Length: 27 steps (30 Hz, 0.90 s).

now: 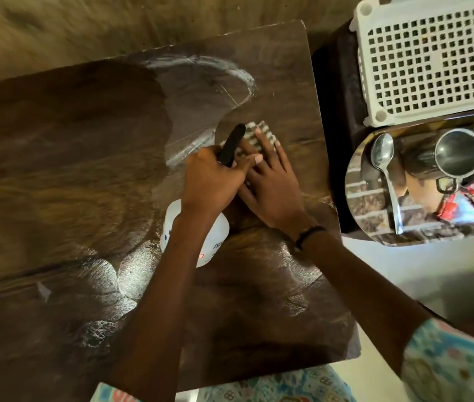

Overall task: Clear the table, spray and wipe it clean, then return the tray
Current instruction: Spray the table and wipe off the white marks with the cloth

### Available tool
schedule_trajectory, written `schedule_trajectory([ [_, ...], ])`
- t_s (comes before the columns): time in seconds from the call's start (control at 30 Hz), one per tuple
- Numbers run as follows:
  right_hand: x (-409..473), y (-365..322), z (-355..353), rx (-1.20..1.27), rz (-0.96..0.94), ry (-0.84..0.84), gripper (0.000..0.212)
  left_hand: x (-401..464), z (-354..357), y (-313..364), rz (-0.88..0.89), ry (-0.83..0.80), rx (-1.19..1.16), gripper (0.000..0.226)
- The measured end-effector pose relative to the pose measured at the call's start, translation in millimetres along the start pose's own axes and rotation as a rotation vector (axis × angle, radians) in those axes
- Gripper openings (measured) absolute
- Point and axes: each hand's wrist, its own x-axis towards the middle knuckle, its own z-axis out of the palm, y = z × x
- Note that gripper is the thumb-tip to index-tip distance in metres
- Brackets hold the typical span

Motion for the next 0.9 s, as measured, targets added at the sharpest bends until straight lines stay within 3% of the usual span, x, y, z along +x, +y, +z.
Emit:
schedule_trajectory([
  [0.13,-15.2,32.9,-16.9,-0.028,0.209,0.041,0.054,2.8,-6.5,-2.8,-0.017,0.000,-0.017,0.034],
  [0.27,49.0,31.3,-17.9,-0.022,0.469,0.155,0.053,7.1,-7.9,0.3,-0.025,-0.046,0.015,0.032],
  [0.37,81.7,17.7,-11.5,-0.058,0.385,0.078,0.053,13.4,-8.2,6.4,0.002,-0.036,0.052,0.033],
  [0.5,43.7,24.0,-12.3,-0.025,0.108,0.035,0.052,24.7,-7.0,18.8,-0.001,0.007,0.098,0.033],
  [0.73,40.9,44.4,-21.3,-0.008,0.472,0.174,0.053,47.0,-2.2,48.3,0.028,-0.029,0.202,0.062],
  [0.9,61.5,53.6,-25.0,-0.005,0.499,0.154,0.054,54.7,-1.3,64.0,0.094,0.023,0.224,0.059],
])
